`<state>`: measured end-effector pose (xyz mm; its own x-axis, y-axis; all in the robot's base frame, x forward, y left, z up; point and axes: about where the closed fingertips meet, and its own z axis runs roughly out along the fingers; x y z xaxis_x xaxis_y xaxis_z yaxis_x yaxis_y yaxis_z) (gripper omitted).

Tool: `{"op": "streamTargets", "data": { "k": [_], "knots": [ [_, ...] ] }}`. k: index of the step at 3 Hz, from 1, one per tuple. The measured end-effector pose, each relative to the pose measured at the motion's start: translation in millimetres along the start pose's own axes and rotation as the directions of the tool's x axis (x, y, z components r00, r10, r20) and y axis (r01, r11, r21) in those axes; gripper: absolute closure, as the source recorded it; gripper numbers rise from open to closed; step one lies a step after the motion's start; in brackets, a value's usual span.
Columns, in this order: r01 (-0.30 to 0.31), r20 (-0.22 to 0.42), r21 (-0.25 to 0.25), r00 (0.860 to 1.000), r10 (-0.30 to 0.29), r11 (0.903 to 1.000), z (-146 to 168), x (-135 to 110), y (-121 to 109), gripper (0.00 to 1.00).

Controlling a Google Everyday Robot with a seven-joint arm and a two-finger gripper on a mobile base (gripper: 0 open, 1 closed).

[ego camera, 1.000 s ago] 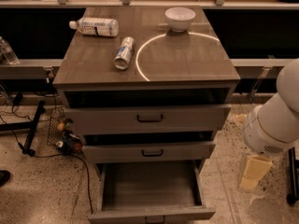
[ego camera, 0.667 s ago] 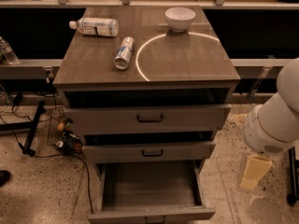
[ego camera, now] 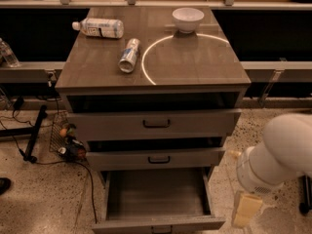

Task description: Close bottom drawer

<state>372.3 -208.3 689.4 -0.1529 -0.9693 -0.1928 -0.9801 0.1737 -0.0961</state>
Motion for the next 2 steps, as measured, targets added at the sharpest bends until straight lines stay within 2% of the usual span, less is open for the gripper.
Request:
{"op": "streamTargets", "data": {
  "k": [2],
  "knots": [
    [0.051, 0.077, -0.055, 0.996, -0.047, 0.9972, 142.4, 7.6, 28.2, 0.0]
  ]
}}
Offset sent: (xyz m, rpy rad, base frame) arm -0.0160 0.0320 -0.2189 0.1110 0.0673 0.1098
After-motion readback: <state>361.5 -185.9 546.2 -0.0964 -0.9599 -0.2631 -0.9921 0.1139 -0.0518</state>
